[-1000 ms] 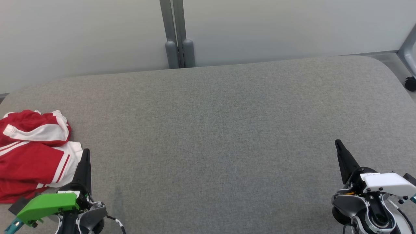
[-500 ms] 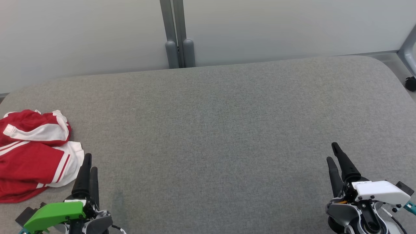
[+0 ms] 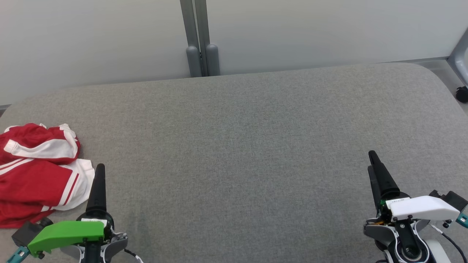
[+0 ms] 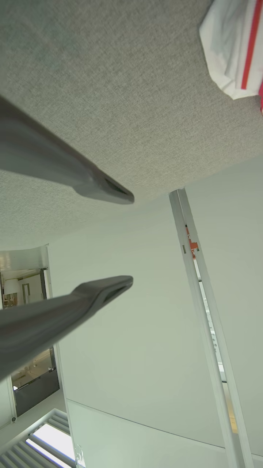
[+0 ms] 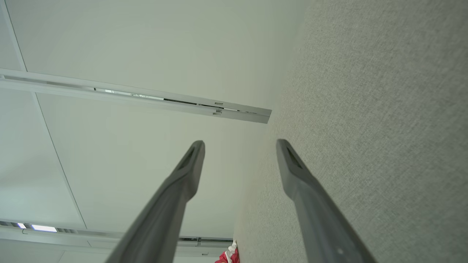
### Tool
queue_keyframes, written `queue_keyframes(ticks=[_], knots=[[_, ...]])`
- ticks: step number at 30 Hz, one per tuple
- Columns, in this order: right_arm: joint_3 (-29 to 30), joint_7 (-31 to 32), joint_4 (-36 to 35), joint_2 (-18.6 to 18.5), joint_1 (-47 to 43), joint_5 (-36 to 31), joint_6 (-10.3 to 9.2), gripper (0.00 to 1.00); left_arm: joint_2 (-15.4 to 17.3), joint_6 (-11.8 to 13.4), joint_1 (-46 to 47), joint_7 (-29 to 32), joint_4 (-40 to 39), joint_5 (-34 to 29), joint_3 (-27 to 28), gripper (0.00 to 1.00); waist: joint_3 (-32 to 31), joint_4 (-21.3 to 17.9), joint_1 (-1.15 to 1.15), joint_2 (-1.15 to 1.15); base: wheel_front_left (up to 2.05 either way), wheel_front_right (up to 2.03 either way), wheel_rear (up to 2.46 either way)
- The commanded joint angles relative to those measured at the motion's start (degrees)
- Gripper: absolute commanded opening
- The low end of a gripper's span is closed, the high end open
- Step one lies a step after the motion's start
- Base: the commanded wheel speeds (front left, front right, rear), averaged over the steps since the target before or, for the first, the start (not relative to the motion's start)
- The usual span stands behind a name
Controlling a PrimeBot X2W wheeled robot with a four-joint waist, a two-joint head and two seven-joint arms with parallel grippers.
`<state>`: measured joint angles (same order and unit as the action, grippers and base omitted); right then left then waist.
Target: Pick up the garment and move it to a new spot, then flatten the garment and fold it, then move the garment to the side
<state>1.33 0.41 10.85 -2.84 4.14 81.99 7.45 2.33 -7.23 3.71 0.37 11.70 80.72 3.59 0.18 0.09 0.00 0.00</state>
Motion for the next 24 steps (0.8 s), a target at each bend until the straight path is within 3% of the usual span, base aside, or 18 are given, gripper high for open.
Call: queue_keyframes(ticks=[1, 9, 24], knots=[[-0.3, -0.6, -1.6, -0.6, 1.5, -2.5, 0.02, 1.00, 0.3, -0.2, 0.5, -0.6, -1.3, -3.1, -0.1, 1.00, 0.0, 0.0, 0.00, 0.00, 0.00, 0.00, 0.00], [-1.1, -2.4, -2.4, -1.0, 1.7, -13.6, 0.02, 1.00, 0.4, 0.1, 0.0, -2.4, -2.7, -14.4, -0.5, 1.00, 0.1, 0.0, 0.00, 0.00, 0.00, 0.00, 0.00], [-3.0, -5.4, -2.6, -1.0, 2.3, -31.6, 0.03, 1.00, 0.5, 3.0, 0.2, -5.4, -2.8, -34.5, -3.4, 1.00, 0.1, 0.1, 0.00, 0.00, 0.00, 0.00, 0.00]])
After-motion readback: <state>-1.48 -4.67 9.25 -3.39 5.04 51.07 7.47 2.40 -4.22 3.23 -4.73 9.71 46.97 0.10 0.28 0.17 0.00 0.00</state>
